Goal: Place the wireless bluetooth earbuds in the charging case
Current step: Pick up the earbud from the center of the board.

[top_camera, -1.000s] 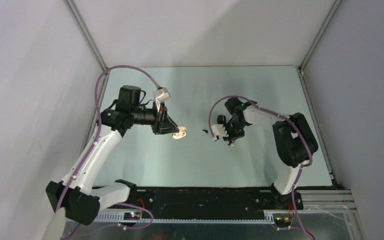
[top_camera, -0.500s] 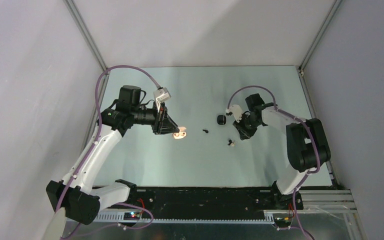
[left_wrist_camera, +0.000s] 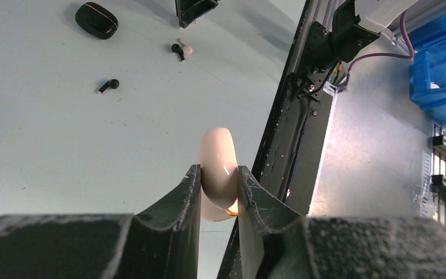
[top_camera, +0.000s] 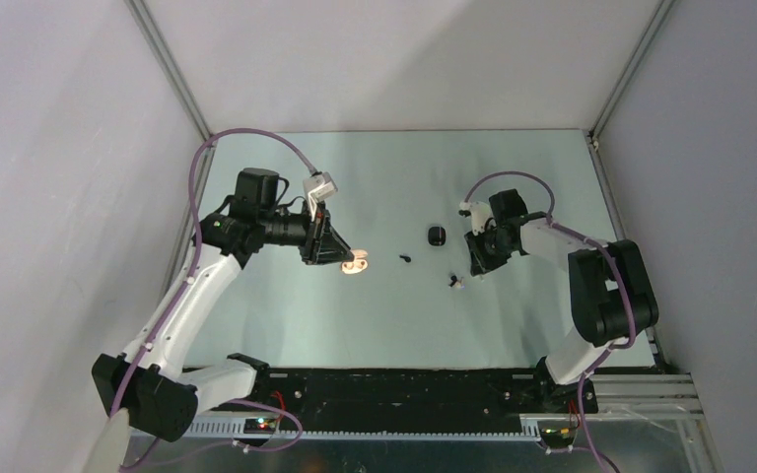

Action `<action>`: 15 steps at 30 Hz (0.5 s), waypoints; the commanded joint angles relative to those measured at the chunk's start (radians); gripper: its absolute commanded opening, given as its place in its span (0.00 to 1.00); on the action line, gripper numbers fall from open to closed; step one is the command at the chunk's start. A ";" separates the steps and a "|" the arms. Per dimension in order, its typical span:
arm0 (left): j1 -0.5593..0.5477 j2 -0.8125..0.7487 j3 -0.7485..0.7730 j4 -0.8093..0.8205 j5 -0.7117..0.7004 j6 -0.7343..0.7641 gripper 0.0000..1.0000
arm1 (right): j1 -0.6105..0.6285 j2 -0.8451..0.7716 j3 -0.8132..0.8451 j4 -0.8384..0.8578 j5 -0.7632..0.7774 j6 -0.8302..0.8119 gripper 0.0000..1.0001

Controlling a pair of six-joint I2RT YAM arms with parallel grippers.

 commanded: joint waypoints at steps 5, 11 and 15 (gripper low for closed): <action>0.006 -0.001 0.028 0.012 0.009 0.009 0.00 | -0.005 -0.054 -0.016 0.010 0.030 0.042 0.34; 0.006 0.002 0.027 0.011 0.012 0.018 0.00 | -0.016 -0.089 0.003 -0.032 -0.011 0.011 0.40; 0.006 -0.001 0.023 0.011 0.010 0.020 0.00 | -0.030 -0.085 0.056 -0.111 -0.152 -0.196 0.40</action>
